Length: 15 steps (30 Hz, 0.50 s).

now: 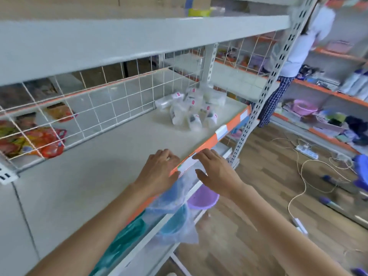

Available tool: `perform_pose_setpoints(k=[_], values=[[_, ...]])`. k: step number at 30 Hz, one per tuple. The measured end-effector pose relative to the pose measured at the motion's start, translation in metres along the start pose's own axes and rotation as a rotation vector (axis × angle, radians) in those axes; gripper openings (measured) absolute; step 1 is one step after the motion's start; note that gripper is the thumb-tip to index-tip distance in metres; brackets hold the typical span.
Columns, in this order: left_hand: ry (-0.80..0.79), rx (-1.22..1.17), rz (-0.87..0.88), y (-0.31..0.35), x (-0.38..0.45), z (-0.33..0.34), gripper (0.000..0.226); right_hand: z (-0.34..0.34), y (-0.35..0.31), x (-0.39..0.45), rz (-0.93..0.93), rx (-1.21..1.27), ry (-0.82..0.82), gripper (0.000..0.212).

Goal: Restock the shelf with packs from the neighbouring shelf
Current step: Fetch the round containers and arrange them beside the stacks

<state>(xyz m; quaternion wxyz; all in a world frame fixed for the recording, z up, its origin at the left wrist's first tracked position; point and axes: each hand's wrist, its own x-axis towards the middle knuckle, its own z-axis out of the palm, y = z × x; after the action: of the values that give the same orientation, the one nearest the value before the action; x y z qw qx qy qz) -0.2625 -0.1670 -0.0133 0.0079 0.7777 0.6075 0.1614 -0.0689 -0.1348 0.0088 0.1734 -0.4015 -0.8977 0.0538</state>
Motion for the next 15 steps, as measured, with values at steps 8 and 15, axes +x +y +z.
perform_pose_setpoints(k=[8,15], values=[[-0.038,-0.024,-0.101,-0.015,0.067,0.016,0.04,0.015,0.075,0.063,0.02,0.099,0.049,0.034],[-0.018,0.013,-0.231,-0.018,0.122,0.025,0.041,0.025,0.148,0.144,-0.044,0.095,0.063,0.041]])
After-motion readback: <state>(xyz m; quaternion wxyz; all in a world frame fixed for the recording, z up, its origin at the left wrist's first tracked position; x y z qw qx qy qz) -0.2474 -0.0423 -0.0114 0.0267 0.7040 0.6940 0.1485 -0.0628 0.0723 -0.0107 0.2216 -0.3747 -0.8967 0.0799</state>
